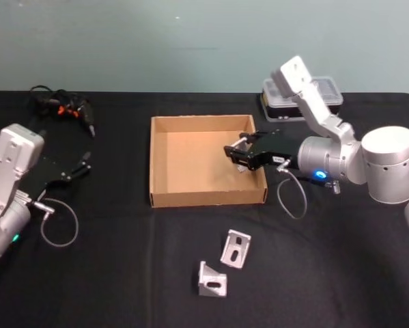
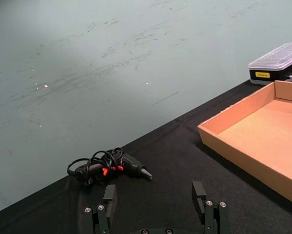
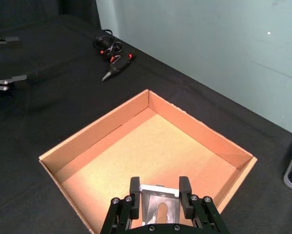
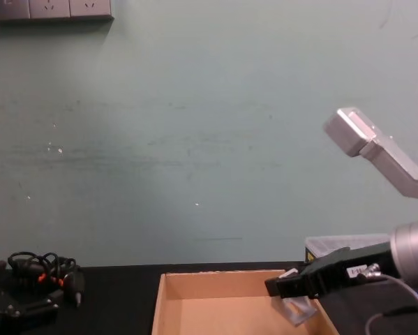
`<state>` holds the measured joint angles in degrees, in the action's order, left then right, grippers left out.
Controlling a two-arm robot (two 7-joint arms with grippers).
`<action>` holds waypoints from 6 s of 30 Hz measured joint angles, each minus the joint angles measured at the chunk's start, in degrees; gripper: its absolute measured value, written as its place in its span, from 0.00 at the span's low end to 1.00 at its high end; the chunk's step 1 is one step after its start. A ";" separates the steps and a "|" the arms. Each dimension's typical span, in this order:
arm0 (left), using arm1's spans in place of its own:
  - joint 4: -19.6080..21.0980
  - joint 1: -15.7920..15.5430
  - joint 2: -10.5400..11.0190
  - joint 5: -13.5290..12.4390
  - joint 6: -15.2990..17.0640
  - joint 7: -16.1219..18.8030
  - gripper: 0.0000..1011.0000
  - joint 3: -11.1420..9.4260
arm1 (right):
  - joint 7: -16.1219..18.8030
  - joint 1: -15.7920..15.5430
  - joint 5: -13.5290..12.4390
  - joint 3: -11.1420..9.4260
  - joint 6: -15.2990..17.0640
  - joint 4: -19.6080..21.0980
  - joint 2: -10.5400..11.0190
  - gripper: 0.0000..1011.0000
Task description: Use one hand to pick up the angle iron from the table and place it into the box.
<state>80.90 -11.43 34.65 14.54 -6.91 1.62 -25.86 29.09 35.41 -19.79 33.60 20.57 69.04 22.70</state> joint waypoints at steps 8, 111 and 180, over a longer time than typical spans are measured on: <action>0.00 0.00 0.00 0.00 0.00 0.00 1.00 0.00 | 1.33 1.27 1.20 0.26 -1.65 -4.00 -1.65 0.48; 0.00 0.00 0.00 0.01 0.00 0.00 1.00 0.00 | 14.84 -3.76 -6.99 11.07 7.61 15.93 16.13 0.99; 0.00 0.00 0.00 0.01 0.00 0.00 1.00 0.00 | 8.43 4.57 -2.13 8.72 -2.15 3.01 3.65 0.08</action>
<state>80.90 -11.43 34.65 14.55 -6.90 1.62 -25.86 37.53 39.98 -21.92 42.32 18.41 72.05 26.35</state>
